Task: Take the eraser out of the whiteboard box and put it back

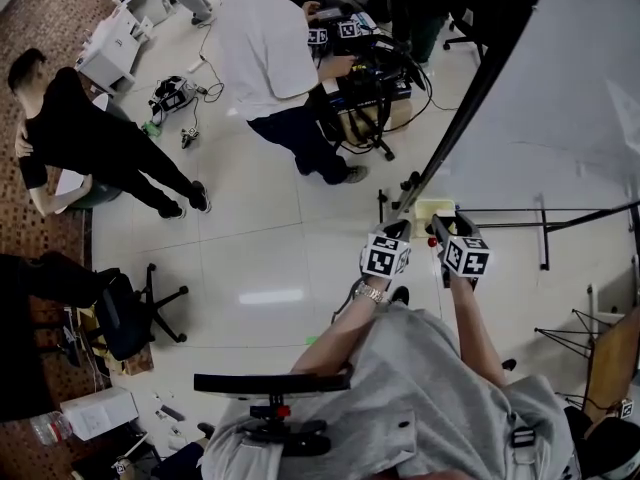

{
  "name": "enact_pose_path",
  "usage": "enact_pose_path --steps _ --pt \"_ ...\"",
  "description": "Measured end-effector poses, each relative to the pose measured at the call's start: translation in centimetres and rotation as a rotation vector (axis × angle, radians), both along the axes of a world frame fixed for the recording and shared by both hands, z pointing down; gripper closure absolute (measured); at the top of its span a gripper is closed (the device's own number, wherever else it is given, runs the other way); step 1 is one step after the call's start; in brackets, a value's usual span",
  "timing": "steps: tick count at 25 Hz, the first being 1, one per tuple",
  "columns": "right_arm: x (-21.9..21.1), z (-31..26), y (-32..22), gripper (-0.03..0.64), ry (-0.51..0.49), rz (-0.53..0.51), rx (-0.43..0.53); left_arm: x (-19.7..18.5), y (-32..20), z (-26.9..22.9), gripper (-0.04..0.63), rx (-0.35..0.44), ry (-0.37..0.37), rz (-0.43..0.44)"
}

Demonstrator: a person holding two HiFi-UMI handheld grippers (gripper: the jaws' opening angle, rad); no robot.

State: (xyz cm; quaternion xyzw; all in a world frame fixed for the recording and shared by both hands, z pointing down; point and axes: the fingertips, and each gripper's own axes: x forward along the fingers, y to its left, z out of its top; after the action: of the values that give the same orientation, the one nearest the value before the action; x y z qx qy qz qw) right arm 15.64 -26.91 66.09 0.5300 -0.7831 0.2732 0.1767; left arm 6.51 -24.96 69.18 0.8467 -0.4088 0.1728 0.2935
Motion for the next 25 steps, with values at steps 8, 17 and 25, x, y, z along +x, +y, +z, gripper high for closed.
enact_pose_path --steps 8,17,25 --pt "-0.7 7.5 2.1 0.367 0.056 -0.011 -0.204 -1.1 0.7 0.4 0.592 -0.017 0.006 0.001" --pt "-0.9 6.5 3.0 0.362 0.057 0.021 -0.186 -1.3 3.5 1.4 0.592 -0.054 0.014 0.02" --pt "-1.1 4.9 6.9 0.614 0.018 0.021 -0.113 1.0 7.1 2.2 0.592 -0.057 -0.01 0.034"
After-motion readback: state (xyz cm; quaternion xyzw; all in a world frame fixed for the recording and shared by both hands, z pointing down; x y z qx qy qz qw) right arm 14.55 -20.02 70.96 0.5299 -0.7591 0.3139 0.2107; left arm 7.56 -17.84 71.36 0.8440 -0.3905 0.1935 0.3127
